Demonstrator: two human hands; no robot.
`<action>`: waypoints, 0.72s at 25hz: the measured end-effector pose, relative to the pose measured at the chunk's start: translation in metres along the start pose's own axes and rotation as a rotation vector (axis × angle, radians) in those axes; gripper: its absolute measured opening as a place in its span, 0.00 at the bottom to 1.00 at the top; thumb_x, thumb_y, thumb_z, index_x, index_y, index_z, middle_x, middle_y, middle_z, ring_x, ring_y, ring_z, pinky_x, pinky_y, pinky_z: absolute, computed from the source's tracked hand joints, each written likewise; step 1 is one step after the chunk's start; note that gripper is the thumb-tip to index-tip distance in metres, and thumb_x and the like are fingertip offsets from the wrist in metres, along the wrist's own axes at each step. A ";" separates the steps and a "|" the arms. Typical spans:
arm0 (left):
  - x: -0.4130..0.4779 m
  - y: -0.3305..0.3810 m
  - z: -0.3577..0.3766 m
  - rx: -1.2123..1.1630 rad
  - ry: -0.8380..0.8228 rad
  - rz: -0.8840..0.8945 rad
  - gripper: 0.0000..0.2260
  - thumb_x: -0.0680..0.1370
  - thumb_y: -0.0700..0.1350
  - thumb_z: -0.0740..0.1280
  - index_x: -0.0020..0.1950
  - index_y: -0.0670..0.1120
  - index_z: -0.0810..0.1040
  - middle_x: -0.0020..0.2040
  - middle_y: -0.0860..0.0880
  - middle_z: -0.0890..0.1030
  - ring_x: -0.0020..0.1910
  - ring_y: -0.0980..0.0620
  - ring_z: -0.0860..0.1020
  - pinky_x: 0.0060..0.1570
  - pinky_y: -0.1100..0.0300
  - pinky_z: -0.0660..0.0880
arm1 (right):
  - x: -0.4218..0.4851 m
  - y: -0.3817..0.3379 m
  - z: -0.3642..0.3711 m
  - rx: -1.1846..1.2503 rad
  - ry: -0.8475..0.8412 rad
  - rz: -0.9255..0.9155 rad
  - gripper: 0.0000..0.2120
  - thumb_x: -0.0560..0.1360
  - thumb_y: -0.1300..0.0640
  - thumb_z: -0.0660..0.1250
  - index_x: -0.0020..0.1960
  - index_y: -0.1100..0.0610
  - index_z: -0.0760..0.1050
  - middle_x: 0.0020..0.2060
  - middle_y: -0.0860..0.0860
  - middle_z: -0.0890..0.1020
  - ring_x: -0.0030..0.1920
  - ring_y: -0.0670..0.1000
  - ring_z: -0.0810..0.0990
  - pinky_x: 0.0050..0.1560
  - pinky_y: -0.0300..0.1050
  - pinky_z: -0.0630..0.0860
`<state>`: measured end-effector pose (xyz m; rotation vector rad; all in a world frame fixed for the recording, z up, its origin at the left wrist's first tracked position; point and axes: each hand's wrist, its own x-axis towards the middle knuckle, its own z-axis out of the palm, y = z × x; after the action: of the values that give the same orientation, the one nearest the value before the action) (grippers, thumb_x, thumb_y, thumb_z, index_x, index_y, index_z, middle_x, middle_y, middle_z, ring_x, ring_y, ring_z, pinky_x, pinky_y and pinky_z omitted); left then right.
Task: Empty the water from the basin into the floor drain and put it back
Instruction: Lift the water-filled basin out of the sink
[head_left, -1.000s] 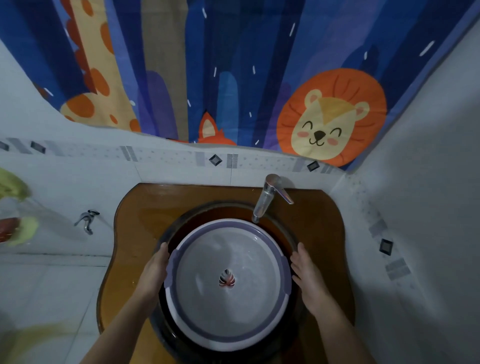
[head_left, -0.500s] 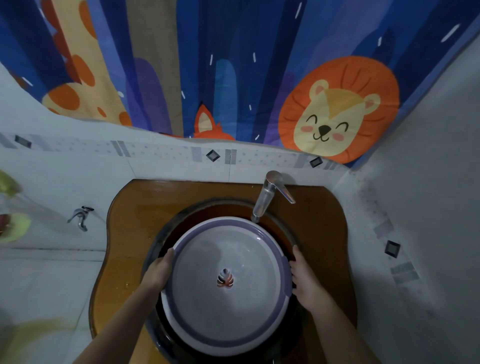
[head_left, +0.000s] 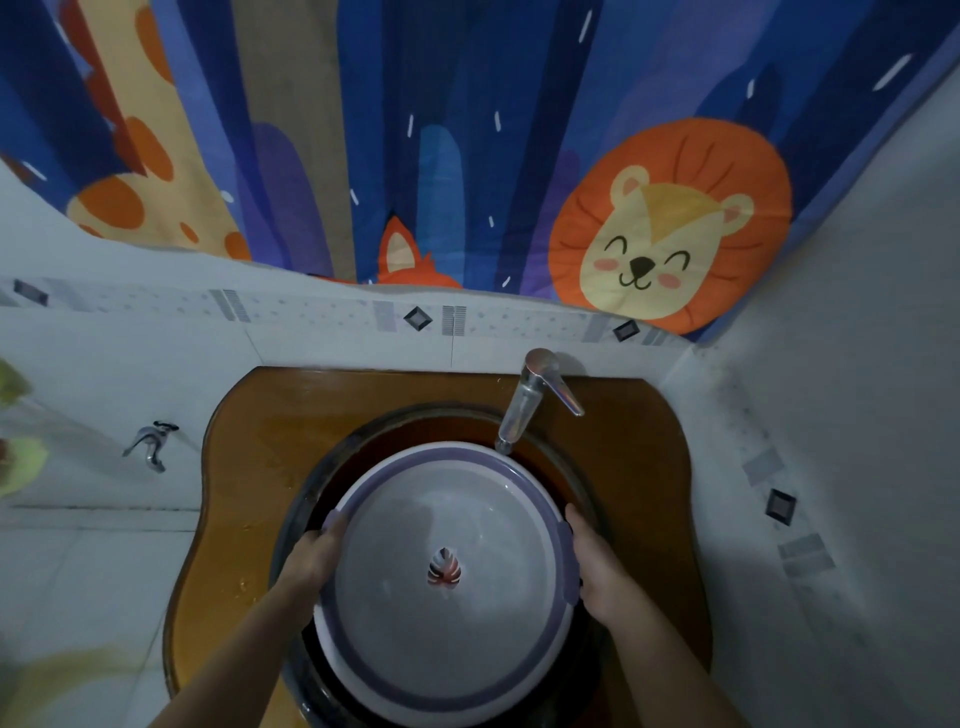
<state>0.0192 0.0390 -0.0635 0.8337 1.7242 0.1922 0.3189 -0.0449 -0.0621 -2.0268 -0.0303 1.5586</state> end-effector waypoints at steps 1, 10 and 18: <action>0.000 0.000 0.002 0.011 0.012 0.012 0.34 0.79 0.65 0.50 0.65 0.38 0.76 0.56 0.36 0.81 0.54 0.36 0.79 0.60 0.40 0.74 | -0.001 0.000 0.000 -0.012 -0.005 0.000 0.30 0.78 0.35 0.52 0.70 0.52 0.70 0.68 0.55 0.76 0.66 0.57 0.74 0.62 0.52 0.69; 0.004 0.000 0.000 -0.011 0.008 -0.010 0.29 0.77 0.61 0.61 0.64 0.38 0.77 0.56 0.36 0.81 0.53 0.35 0.79 0.59 0.39 0.75 | 0.004 -0.002 0.004 -0.034 -0.033 -0.045 0.27 0.75 0.36 0.59 0.66 0.51 0.75 0.61 0.53 0.80 0.60 0.56 0.77 0.64 0.54 0.73; 0.004 0.000 -0.001 -0.038 -0.008 -0.009 0.28 0.74 0.61 0.65 0.61 0.39 0.79 0.54 0.38 0.82 0.51 0.36 0.81 0.57 0.41 0.76 | 0.005 -0.005 0.003 -0.117 -0.042 -0.029 0.29 0.74 0.37 0.61 0.69 0.52 0.72 0.63 0.55 0.79 0.61 0.57 0.76 0.65 0.54 0.71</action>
<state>0.0179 0.0417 -0.0663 0.7977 1.7111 0.2149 0.3194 -0.0376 -0.0643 -2.0733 -0.1695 1.6151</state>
